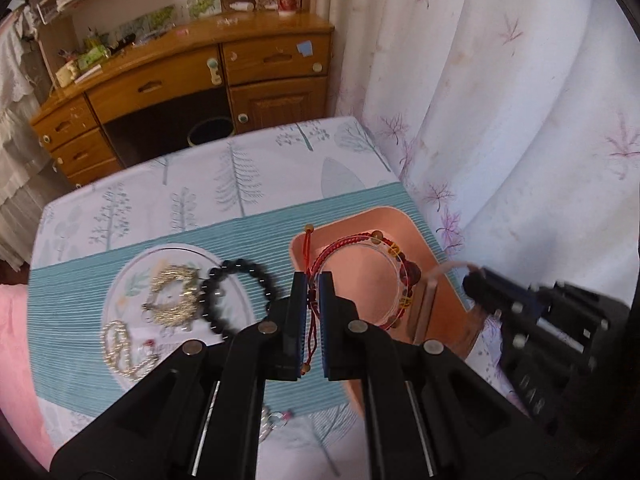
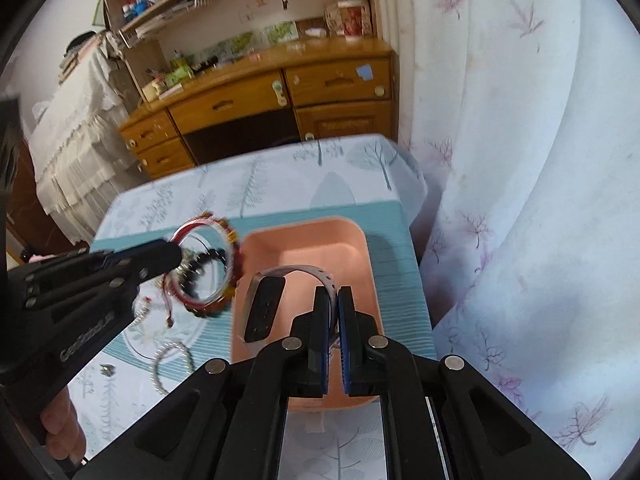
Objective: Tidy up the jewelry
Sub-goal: 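Carry the red bracelet and pink watch into the pink box and release both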
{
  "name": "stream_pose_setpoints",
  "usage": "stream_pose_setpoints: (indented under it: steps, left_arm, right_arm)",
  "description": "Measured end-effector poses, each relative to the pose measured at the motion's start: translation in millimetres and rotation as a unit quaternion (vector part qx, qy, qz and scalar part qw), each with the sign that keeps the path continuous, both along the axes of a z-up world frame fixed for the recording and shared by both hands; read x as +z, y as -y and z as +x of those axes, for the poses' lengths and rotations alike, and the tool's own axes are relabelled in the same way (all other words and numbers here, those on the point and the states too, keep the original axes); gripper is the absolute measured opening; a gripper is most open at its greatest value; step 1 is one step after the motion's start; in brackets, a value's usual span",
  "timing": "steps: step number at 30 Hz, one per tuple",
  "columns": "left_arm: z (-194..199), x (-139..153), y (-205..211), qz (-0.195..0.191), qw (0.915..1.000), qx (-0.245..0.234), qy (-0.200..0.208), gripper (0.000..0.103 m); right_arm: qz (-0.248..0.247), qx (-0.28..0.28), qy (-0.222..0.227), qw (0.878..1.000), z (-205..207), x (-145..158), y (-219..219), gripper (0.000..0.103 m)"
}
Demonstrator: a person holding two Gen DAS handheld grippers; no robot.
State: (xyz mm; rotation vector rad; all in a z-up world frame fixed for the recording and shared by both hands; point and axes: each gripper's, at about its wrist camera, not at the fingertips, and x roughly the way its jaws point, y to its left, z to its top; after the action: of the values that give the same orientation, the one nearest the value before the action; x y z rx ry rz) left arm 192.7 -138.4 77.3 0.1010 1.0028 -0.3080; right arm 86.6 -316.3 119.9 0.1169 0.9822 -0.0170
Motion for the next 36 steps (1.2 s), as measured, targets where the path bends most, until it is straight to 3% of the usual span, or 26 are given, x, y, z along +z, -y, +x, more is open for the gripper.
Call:
stream_pose_setpoints:
  steps: [6, 13, 17, 19, 24, 36]
  left_arm:
    - [18, -36, 17, -0.001, 0.9998, -0.001, -0.021, 0.004]
    - [32, -57, 28, -0.009, 0.9994, -0.006, -0.032, 0.004]
    - [33, -65, 33, -0.010, 0.9984, -0.020, -0.053, 0.011]
    - [29, -64, 33, -0.006, 0.9985, -0.021, -0.049, 0.022]
    - [15, -53, 21, -0.022, 0.9986, -0.024, -0.041, 0.036]
    - [-21, -30, -17, -0.013, 0.9995, -0.020, -0.018, 0.038]
  right_arm:
    - [0.004, 0.000, -0.030, 1.000, 5, -38, -5, 0.004]
    - [0.015, -0.004, -0.056, 0.998, 25, -71, -5, 0.005]
    - [0.010, 0.003, -0.069, 0.998, 31, -81, -9, 0.013]
    - [0.007, -0.001, -0.068, 0.998, 30, -81, -9, 0.013]
    - [0.012, -0.003, -0.056, 0.998, 25, -73, -9, 0.015]
    - [0.000, 0.012, -0.049, 0.999, 2, -60, -22, 0.015]
